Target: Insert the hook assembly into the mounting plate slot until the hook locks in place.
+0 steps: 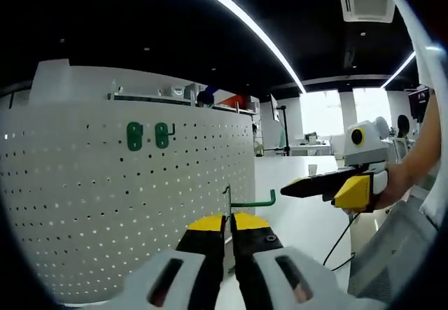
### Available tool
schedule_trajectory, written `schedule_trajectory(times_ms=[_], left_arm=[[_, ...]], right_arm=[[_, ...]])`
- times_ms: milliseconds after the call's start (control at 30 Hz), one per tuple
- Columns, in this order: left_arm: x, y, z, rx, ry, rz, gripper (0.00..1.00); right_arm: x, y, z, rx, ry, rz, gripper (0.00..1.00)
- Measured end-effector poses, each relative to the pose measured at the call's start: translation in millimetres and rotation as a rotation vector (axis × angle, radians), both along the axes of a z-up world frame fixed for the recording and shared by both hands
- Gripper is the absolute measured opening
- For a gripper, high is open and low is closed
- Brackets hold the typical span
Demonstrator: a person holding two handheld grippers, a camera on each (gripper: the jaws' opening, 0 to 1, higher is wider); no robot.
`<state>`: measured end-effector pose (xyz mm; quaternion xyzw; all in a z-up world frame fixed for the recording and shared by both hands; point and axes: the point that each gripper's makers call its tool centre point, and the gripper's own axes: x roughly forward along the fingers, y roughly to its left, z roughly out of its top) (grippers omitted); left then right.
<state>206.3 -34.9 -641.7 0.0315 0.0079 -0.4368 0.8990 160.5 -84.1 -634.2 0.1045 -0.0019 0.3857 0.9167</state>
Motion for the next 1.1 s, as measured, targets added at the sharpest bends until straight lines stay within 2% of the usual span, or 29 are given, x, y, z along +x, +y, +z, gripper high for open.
schedule_trajectory(times_ms=[400,767,833,1100], left_arm=[[-0.1,0.1,1.8,-0.008,0.000,0.005,0.03],[-1.4,-2.3,1.2,-0.007,-0.001,0.002,0.03],[-1.5,-2.1,1.5,-0.011,0.000,0.002,0.03],[-2.3,-3.8,2.8,-0.014,-0.005,0.002,0.03]], right_arm=[[14.4,18.8,9.2,0.045,-0.001,0.025,0.50],[22.8,36.6,18.1,0.074,-0.002,0.053,0.33],[22.4,38.5,18.7,0.066,-0.014,0.058,0.25],[28.7,42.4,16.4,0.079,0.014,0.058,0.22]])
